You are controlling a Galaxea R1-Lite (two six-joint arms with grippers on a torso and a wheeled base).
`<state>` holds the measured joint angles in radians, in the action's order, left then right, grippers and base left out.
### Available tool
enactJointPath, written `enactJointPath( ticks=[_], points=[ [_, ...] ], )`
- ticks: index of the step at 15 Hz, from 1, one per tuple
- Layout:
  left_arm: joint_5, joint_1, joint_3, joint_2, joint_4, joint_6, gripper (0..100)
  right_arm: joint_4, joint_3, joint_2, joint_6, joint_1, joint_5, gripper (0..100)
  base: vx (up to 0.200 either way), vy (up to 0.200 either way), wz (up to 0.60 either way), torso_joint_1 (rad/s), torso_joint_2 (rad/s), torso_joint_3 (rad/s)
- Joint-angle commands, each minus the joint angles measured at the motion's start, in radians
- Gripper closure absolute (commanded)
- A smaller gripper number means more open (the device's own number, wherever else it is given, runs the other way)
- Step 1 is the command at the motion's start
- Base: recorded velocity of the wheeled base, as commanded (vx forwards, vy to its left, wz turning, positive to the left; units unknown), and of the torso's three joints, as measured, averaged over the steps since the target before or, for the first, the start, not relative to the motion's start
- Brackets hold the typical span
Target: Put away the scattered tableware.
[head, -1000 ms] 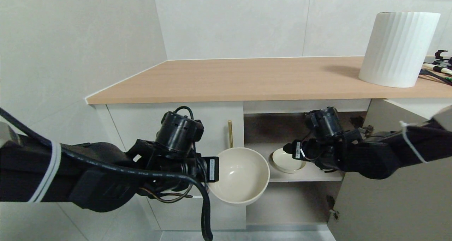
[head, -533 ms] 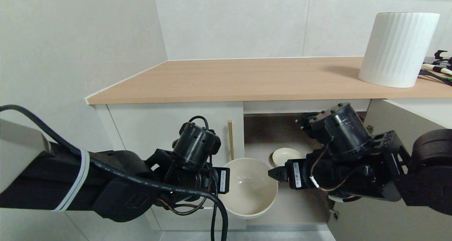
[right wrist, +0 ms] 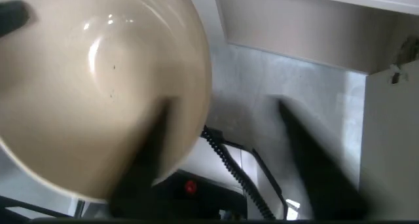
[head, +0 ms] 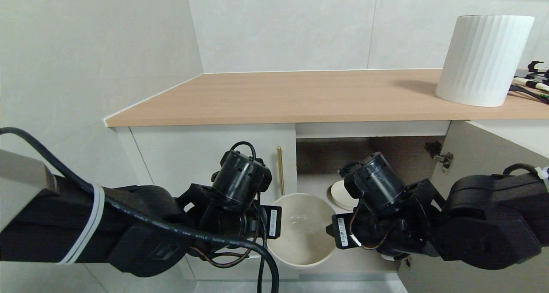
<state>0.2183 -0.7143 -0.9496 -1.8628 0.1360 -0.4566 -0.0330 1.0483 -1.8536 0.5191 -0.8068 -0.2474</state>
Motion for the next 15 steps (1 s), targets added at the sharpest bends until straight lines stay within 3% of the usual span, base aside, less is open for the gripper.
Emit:
enactJointPath(
  ticks=[1, 8, 9, 15],
  points=[
    [0.001, -0.001, 0.0, 0.005, 0.001, -0.001, 100, 0.007, 0.001, -0.016, 0.002, 0.0, -0.001, 100, 0.0, 0.0, 0.0, 0.0, 0.0, 0.0],
    [0.001, -0.001, 0.002, 0.005, -0.001, -0.001, 100, 0.01, -0.004, -0.009, 0.002, -0.002, -0.003, 100, 0.0, 0.0, 0.0, 0.0, 0.0, 0.0],
    [0.001, -0.001, 0.003, 0.005, -0.001, -0.001, 0, 0.01, -0.004, -0.009, 0.002, -0.002, -0.003, 100, 0.0, 0.0, 0.0, 0.0, 0.0, 0.0],
    [0.001, -0.001, 0.005, 0.08, 0.007, -0.01, 0, 0.01, -0.005, -0.016, 0.002, -0.003, -0.004, 100, 0.0, 0.0, 0.0, 0.0, 0.0, 0.0]
  ],
)
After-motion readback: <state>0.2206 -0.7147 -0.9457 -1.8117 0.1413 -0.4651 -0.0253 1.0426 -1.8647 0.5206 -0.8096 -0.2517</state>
